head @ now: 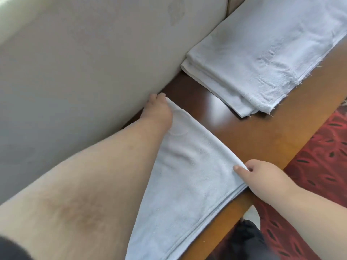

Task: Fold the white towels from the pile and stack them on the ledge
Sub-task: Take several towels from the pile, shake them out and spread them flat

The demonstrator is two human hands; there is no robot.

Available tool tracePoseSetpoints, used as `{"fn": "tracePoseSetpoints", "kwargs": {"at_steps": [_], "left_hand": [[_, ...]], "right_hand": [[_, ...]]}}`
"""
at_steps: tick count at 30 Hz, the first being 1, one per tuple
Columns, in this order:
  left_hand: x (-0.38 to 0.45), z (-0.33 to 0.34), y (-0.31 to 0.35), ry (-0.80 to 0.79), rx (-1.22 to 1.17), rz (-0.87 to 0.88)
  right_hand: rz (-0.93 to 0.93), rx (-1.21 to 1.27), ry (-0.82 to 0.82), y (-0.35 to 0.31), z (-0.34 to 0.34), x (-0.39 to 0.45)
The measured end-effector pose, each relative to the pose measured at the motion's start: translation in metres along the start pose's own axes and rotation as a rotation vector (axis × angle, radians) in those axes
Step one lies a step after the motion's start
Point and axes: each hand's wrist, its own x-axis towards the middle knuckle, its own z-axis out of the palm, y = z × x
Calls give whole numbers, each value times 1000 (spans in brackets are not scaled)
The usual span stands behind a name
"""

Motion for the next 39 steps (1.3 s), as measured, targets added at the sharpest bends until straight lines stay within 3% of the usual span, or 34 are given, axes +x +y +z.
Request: {"fn": "tracePoseSetpoints", "kwargs": {"at_steps": [5, 7, 13, 18, 21, 23, 30, 36, 39], "left_hand": [[56, 1, -9, -181, 202, -35], [59, 0, -15, -198, 112, 3], [61, -8, -9, -56, -328, 14], [46, -27, -17, -74, -447, -12], [29, -48, -29, -76, -413, -90], [19, -60, -39, -78, -521, -173], [-34, -108, -77, -85, -1184, -452], [-96, -146, -146, -77, -1059, -413], [-134, -151, -191, 23, -990, -439]], "right_hand": [[-10, 191, -10, 2, 4, -11], [5, 245, 12, 4, -2, -6], [-37, 380, 142, 2, -37, 6], [-222, 482, -10, -24, -42, -12], [-306, 549, -100, -46, -35, -32], [-336, 566, -162, -60, -30, -46], [-540, 449, -419, -110, -10, -105], [-856, 76, -574, -145, 22, -146], [-975, -68, -623, -161, 45, -160]]}}
